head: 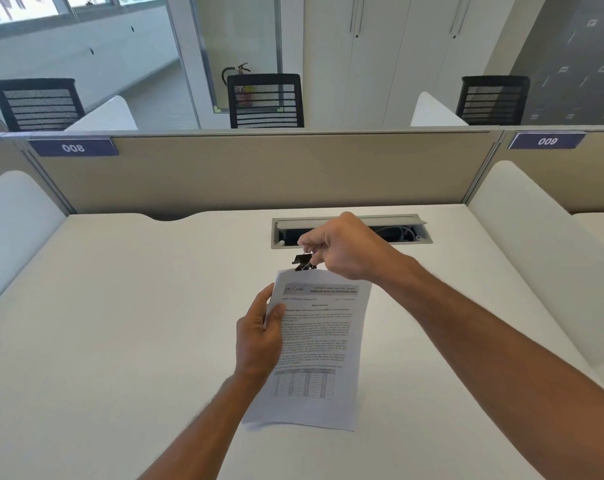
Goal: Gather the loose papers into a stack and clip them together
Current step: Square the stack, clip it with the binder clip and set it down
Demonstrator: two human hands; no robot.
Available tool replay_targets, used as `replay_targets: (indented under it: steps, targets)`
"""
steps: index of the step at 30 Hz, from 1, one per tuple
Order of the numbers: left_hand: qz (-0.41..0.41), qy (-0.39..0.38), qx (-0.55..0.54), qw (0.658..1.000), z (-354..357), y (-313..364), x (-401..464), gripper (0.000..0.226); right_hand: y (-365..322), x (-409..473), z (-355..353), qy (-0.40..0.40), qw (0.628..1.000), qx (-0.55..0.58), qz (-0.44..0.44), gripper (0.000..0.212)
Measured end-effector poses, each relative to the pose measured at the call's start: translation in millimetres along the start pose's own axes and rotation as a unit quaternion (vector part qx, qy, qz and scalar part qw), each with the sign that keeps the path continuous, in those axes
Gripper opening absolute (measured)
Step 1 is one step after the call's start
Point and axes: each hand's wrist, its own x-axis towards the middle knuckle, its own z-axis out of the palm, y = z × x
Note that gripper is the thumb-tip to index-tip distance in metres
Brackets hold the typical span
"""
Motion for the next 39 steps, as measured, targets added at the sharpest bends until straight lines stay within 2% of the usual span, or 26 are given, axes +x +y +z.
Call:
replay_targets:
  steps: [3, 7, 12, 24, 39]
  targets:
    - [0.012, -0.002, 0.002, 1.000, 0, 1, 0, 0.049, -2, 0, -2, -0.006, 1.000, -0.002, -0.004, 0.019]
    - [0.019, -0.004, -0.005, 1.000, 0, 1, 0, 0.046, -7, -1, -4, -0.021, 1.000, 0.013, 0.006, 0.034]
    - [0.026, -0.008, -0.008, 1.000, 1, 6, 1, 0.057, -13, -1, -8, -0.043, 0.998, 0.033, 0.030, 0.042]
    - [0.029, -0.020, -0.033, 0.999, 1, 5, 1, 0.041, -17, 5, -9, -0.067, 0.995, 0.065, 0.033, 0.041]
    - [0.009, -0.035, -0.053, 0.998, -1, 4, 2, 0.038, -18, 5, -10, -0.117, 0.992, 0.038, 0.027, 0.046]
